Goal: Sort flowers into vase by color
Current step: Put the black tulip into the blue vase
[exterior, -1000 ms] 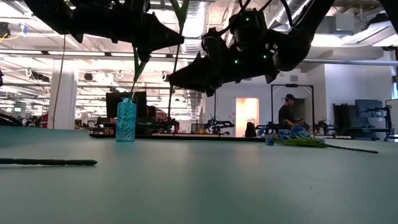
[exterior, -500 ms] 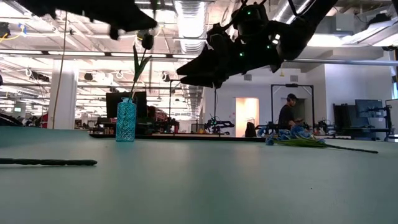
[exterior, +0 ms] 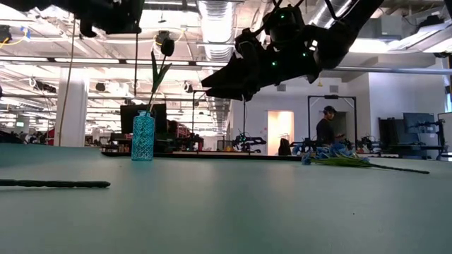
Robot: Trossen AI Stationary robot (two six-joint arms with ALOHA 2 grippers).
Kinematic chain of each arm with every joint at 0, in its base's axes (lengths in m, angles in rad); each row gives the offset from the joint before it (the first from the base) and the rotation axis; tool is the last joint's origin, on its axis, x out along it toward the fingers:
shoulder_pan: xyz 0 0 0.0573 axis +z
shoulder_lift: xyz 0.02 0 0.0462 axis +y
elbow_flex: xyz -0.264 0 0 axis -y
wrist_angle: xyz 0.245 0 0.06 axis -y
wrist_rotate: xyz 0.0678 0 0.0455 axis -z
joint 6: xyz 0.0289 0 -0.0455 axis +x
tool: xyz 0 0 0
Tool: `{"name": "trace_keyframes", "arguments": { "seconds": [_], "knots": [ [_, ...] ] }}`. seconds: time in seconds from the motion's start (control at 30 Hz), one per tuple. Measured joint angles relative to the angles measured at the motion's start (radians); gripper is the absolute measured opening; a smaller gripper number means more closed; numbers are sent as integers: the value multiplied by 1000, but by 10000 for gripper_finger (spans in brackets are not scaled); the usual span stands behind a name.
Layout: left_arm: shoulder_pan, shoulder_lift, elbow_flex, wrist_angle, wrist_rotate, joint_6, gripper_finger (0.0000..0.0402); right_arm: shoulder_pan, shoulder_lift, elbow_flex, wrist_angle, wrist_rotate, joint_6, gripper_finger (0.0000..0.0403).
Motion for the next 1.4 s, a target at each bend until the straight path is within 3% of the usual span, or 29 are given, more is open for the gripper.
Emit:
{"name": "trace_keyframes", "arguments": {
  "seconds": [0.13, 0.3, 0.4, 0.53, 0.67, 1.4],
  "knots": [
    [137, 15, 0, -1, 74, -30, 0, 0, 0, 0, 0, 0, 7, 317],
    [301, 29, 0, 1, 256, -129, 0, 10, 1, 0, -18, 0, 8, 317],
    [372, 46, 0, 3, 355, -175, 0, 17, 1, 0, -27, 0, 8, 317],
    [436, 83, 0, 12, 412, -192, 0, 16, 1, 0, -33, 0, 8, 317],
    [473, 126, 0, 57, 468, -208, 0, 16, 1, 0, -34, 0, 8, 317],
    [500, 226, 0, 55, 504, -217, 0, 16, 1, 0, -60, 0, 3, 317]
  ]
}}
